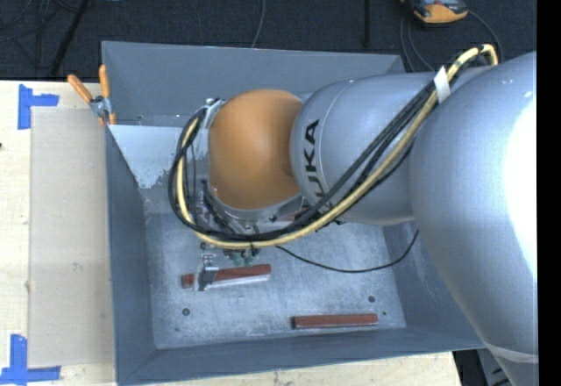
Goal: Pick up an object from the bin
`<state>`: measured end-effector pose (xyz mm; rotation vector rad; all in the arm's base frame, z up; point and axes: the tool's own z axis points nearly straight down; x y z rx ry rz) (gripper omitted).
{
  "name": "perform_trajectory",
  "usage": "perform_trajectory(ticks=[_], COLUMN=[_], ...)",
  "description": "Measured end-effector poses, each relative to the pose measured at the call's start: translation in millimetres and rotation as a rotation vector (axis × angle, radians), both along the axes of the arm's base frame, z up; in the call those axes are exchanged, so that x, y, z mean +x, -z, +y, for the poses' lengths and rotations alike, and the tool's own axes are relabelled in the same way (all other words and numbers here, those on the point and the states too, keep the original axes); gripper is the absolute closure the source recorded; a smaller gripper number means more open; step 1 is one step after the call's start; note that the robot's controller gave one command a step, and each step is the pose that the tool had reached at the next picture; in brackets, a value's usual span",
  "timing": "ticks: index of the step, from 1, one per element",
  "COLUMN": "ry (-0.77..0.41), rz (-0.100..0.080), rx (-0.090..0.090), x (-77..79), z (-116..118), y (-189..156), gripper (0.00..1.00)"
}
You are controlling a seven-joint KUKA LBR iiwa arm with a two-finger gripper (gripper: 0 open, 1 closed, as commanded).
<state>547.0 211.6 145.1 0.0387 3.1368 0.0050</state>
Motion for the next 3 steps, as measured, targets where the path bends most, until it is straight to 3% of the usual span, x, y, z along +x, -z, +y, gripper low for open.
perform_trajectory(ticks=[1, 2, 3], ry=[0.052, -0.269, -0.268], rz=[0.011, 0.001, 0.001], rx=[-0.005, 0.001, 0.001], x=[-12.9, 8.5, 8.5], z=[-31.2, -34.5, -34.5], y=[29.2, 67.9, 67.9], gripper=[0.00, 1.00, 1.00])
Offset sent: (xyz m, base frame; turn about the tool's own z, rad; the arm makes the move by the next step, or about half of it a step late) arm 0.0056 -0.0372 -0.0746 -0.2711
